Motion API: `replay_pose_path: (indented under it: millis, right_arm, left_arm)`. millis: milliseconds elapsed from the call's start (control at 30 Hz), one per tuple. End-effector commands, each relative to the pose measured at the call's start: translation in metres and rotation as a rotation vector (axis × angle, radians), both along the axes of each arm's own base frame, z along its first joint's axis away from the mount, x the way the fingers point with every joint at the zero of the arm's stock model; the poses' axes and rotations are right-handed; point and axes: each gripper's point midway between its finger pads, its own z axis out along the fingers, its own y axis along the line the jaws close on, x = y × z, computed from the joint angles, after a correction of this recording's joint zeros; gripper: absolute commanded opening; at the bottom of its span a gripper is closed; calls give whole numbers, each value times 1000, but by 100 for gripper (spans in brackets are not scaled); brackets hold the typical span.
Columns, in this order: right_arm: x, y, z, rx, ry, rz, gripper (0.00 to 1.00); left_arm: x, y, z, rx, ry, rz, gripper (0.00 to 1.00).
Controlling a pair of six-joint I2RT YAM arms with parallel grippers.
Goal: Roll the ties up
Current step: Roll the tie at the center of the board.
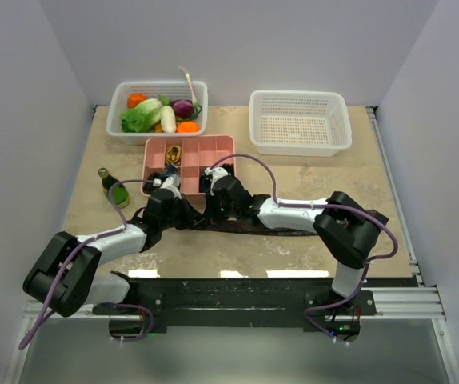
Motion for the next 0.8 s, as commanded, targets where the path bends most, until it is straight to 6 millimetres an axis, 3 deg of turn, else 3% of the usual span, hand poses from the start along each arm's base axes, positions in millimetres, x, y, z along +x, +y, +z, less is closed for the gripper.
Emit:
replay_pose_path:
  millis: [0, 300, 500, 600, 667, 767]
  right_arm:
    - [-2, 14, -5, 49, 13, 34, 0]
    - [-7, 11, -30, 16, 52, 33, 0]
    - [-7, 5, -40, -17, 60, 20, 0]
    - [-7, 4, -42, -27, 59, 21, 0]
    - [-8, 3, -44, -29, 59, 24, 0]
    - [-8, 2, -48, -31, 63, 23, 0]
  left_arm:
    - [3, -4, -1, -17, -12, 0, 0]
    - [-3, -9, -13, -45, 25, -20, 0]
    - [1, -4, -1, -24, -15, -7, 0]
    - [6, 3, 11, 15, -46, 13, 15]
    - [8, 8, 14, 51, -42, 27, 38]
    - [10, 16, 18, 97, -37, 41, 54]
